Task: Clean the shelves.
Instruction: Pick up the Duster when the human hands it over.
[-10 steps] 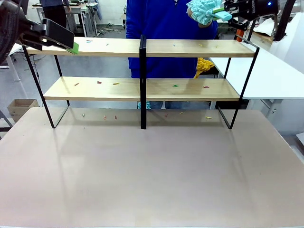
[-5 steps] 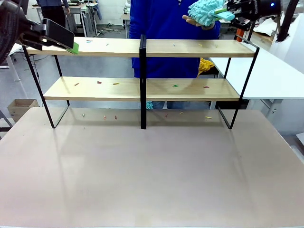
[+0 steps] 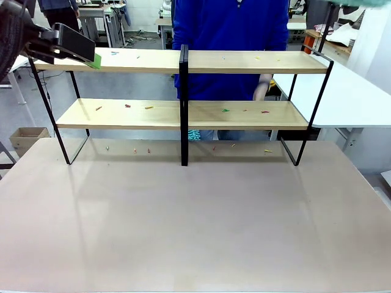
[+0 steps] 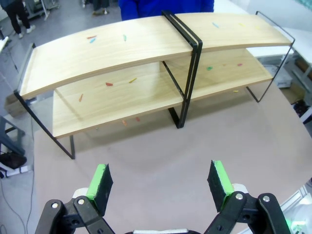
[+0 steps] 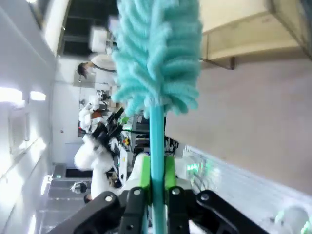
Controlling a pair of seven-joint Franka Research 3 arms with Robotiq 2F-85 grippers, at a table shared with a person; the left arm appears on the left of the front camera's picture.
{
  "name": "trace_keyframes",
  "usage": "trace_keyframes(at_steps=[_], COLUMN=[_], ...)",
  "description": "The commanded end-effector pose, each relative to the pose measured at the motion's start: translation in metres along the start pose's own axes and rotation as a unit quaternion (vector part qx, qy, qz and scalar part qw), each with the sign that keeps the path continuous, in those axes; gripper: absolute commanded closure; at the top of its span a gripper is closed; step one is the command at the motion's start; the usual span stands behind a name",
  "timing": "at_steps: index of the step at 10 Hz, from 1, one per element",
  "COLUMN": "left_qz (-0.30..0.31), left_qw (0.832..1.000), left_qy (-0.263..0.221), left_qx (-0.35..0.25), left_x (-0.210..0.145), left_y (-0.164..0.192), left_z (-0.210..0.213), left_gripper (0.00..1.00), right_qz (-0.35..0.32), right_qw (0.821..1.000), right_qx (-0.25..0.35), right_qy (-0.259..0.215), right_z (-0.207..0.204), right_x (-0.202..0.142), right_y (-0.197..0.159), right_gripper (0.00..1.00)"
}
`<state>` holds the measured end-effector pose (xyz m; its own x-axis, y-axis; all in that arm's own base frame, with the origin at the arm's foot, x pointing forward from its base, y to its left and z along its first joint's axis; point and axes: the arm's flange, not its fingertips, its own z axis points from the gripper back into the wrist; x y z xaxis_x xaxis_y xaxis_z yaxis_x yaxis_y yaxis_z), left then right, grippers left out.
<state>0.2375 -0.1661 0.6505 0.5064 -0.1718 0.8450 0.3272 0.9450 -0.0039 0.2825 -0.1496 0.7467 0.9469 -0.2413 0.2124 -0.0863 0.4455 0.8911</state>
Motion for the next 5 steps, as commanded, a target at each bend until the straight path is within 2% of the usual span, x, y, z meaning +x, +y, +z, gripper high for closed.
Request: trace_keyframes(at_steps=[1,2,3,4,5], left_qz=[0.002,0.002,0.002,0.002,0.002], left_qw=[1.000,1.000,1.000,1.000,1.000], left_qy=[-0.001,-0.001,-0.001,-0.001,-0.001], left_qx=[0.000,0.000,0.000,0.000,0.000], left_x=[0.000,0.000,0.000,0.000,0.000], left_y=[0.001,0.001,0.001,0.001,0.001], left_z=[0.000,0.000,0.000,0.000,0.000], left_gripper=[0.00,0.00,0.00,0.00,0.00], right_qz=[0.031,0.046,0.058,0.054,0.031], right_qw=[0.999,0.999,0.998,0.998,0.999], right_qx=[0.014,0.027,0.002,-0.023,0.019], right_qy=[0.020,-0.002,-0.009,-0.011,0.000], right_z=[0.054,0.074,0.076,0.061,0.088], right_x=[-0.006,-0.026,-0.038,-0.037,-0.053], right_y=[-0.017,-0.029,-0.040,-0.048,-0.031], right_gripper=[1.00,1.00,1.00,1.00,1.00])
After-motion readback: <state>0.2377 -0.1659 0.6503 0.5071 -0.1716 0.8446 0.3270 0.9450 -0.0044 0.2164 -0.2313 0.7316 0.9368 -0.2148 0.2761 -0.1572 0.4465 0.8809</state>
